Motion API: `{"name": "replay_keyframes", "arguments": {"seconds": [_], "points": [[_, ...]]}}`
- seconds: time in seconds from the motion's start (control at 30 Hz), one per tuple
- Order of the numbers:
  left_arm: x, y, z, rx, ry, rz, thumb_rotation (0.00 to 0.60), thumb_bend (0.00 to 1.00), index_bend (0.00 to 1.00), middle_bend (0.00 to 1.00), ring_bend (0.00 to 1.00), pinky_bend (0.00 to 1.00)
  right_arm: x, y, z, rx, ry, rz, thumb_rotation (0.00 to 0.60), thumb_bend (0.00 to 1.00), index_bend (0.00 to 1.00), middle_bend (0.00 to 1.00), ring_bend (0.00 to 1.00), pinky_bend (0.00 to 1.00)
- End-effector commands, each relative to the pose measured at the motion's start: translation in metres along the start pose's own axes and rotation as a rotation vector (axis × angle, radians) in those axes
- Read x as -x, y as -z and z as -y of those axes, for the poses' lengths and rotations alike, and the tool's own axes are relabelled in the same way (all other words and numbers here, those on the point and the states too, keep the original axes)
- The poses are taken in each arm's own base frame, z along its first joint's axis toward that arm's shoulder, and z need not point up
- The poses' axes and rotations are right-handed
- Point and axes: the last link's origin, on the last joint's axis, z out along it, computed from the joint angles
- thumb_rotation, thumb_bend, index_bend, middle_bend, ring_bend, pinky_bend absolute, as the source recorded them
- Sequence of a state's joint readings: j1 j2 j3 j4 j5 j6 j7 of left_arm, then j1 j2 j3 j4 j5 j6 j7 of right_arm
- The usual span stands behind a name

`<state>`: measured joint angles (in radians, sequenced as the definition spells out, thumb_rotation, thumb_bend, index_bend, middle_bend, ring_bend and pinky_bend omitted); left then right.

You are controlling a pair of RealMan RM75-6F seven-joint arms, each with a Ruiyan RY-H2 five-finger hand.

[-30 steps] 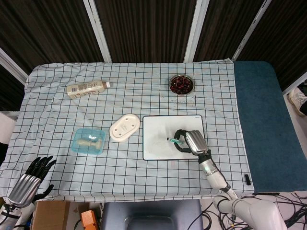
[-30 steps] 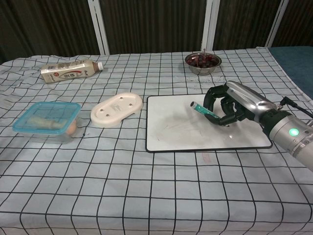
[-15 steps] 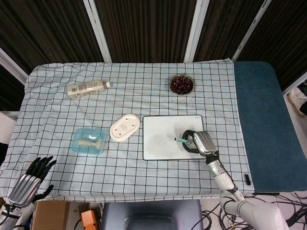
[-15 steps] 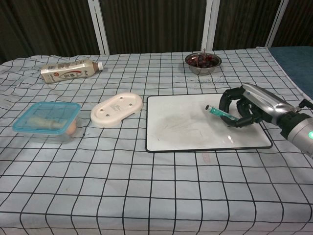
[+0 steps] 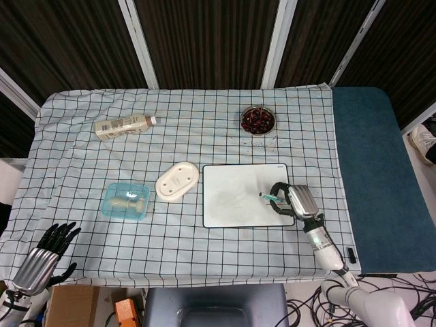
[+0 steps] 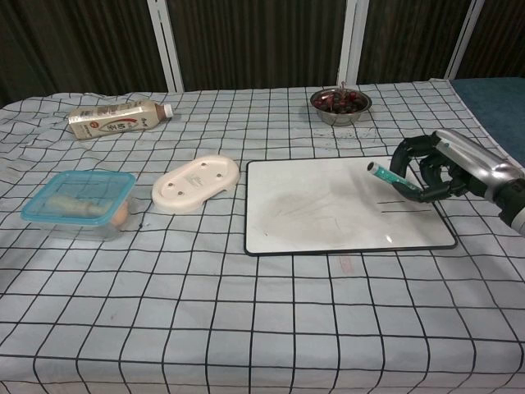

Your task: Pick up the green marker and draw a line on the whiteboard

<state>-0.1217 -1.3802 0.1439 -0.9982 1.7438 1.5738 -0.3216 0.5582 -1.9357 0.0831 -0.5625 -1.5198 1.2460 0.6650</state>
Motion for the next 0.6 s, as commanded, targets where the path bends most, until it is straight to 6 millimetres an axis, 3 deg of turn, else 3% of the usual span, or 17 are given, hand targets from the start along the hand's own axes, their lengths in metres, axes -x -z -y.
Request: {"name": "replay_keyframes", "arguments": {"seconds": [0.03, 0.17, 0.3, 0.5, 0.57, 0.6], "points": [[-0.002, 0.001, 0.0, -0.001, 0.001, -0.007, 0.6, 0.35, 0.0, 0.0, 0.0, 0.0, -0.017, 0.003, 0.002, -0.038, -0.002, -0.04, 0.6, 0.4, 1.0, 0.77, 0.76, 0.73], [-0.003, 0.001, 0.0, 0.002, 0.001, -0.011, 0.6, 0.35, 0.0, 0.0, 0.0, 0.0, -0.041, 0.01, -0.008, -0.052, 0.136, -0.048, 0.6, 0.4, 1.0, 0.77, 0.76, 0.73], [0.0, 0.0, -0.002, 0.009, 0.006, -0.004, 0.6, 0.35, 0.0, 0.0, 0.0, 0.0, -0.057, 0.022, -0.038, -0.002, 0.405, 0.019, 0.6, 0.4, 1.0, 0.77, 0.76, 0.73], [0.003, -0.001, -0.004, 0.011, 0.001, 0.008, 0.6, 0.35, 0.0, 0.0, 0.0, 0.0, -0.065, 0.039, -0.078, 0.109, 0.599, 0.113, 0.6, 0.4, 0.99, 0.77, 0.7, 0.7], [0.003, -0.002, -0.004, 0.011, -0.001, 0.009, 0.6, 0.35, 0.0, 0.0, 0.0, 0.0, -0.066, 0.042, -0.086, 0.13, 0.619, 0.14, 0.6, 0.39, 0.94, 0.75, 0.65, 0.66], [0.003, -0.003, -0.005, 0.012, -0.002, 0.01, 0.6, 0.35, 0.0, 0.0, 0.0, 0.0, -0.066, 0.044, -0.09, 0.144, 0.62, 0.16, 0.6, 0.38, 0.86, 0.71, 0.61, 0.63]]}}
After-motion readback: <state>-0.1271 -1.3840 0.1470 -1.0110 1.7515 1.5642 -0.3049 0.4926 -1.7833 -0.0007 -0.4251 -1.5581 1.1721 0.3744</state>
